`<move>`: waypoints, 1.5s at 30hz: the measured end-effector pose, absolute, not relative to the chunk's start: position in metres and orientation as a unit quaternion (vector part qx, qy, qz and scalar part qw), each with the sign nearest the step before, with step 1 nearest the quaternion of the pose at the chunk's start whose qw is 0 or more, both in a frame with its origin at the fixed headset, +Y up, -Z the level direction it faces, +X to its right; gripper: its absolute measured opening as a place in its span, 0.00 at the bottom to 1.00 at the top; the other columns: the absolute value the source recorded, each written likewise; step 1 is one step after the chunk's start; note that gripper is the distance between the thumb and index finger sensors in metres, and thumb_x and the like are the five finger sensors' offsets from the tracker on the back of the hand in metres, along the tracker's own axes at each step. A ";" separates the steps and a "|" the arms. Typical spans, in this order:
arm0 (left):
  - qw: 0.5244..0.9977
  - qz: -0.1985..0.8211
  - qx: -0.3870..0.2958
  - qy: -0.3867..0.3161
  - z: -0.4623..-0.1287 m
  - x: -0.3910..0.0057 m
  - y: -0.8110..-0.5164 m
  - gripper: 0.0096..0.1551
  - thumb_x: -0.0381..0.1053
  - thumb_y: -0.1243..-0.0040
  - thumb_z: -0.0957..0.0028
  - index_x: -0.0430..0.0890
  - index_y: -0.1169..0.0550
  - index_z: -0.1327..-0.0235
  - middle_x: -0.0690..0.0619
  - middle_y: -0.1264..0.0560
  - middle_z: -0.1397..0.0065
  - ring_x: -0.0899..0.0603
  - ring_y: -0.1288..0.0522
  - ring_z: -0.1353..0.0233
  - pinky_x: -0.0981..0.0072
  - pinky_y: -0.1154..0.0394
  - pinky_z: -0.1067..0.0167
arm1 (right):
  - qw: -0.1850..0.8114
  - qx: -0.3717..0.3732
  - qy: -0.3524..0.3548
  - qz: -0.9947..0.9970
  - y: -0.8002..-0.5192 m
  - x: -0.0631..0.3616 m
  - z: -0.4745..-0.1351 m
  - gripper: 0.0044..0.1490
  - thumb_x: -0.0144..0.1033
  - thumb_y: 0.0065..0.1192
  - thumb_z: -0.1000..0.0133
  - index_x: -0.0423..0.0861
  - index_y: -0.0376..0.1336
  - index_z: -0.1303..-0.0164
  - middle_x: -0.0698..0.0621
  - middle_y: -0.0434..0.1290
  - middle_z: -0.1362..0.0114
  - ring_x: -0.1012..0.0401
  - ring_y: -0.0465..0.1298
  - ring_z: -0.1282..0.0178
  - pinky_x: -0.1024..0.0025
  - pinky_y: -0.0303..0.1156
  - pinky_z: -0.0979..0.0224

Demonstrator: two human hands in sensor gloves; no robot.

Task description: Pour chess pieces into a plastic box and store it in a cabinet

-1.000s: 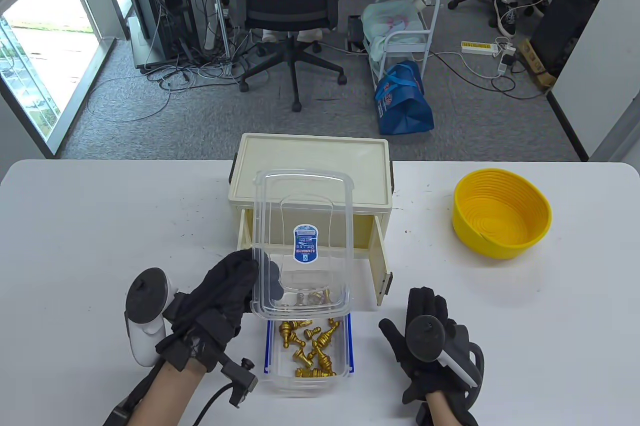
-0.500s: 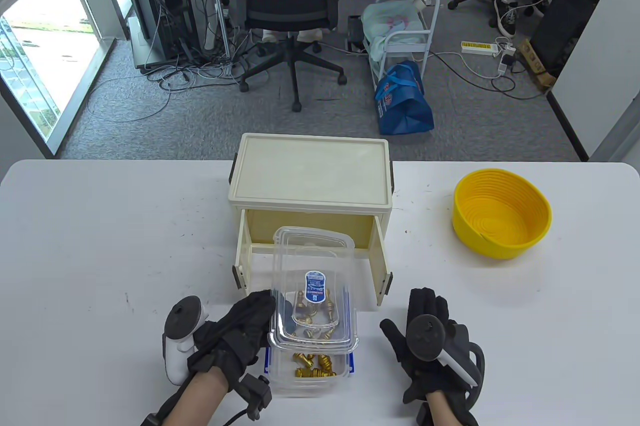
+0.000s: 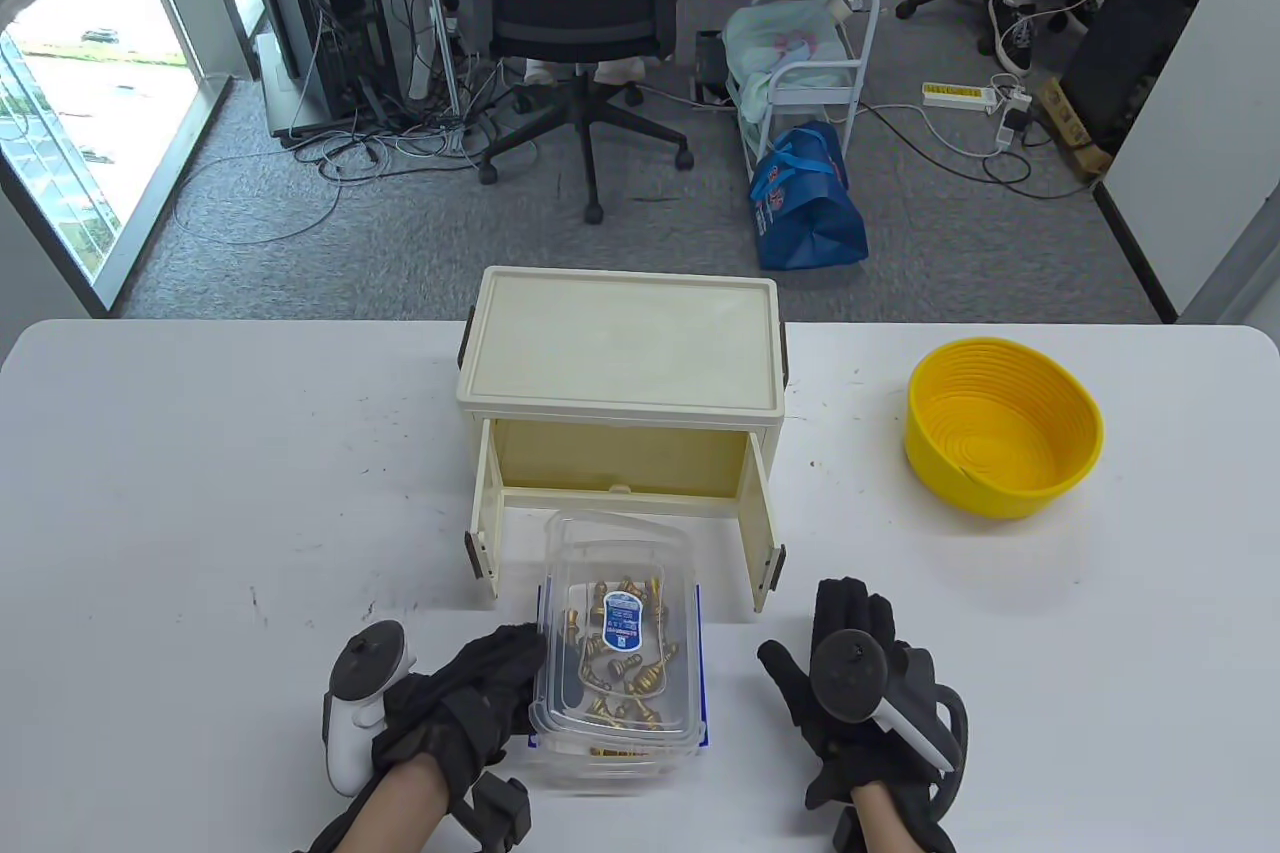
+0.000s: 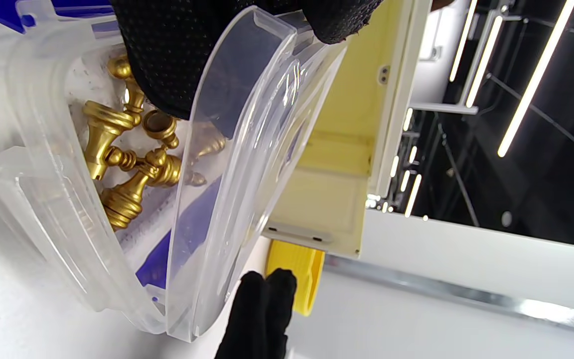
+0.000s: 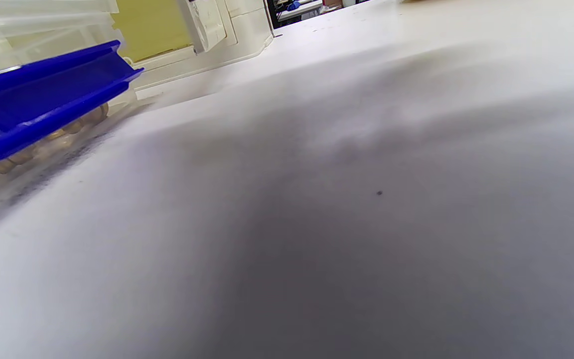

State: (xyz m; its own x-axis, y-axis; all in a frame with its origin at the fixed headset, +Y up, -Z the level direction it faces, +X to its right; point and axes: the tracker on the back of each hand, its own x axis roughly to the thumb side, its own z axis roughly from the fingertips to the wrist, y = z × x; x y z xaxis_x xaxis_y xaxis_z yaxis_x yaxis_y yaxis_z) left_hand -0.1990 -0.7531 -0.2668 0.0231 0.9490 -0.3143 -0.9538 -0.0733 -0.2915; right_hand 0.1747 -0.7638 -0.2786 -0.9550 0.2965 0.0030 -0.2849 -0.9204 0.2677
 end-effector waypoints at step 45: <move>0.956 0.190 -0.224 -0.023 -0.298 -0.181 -0.715 0.42 0.62 0.47 0.29 0.33 0.33 0.15 0.37 0.20 0.31 0.35 0.16 0.40 0.48 0.18 0.45 | 0.151 0.029 0.155 0.976 -0.764 0.173 -0.279 0.56 0.64 0.41 0.33 0.37 0.30 0.14 0.32 0.37 0.11 0.31 0.43 0.15 0.27 0.48 0.24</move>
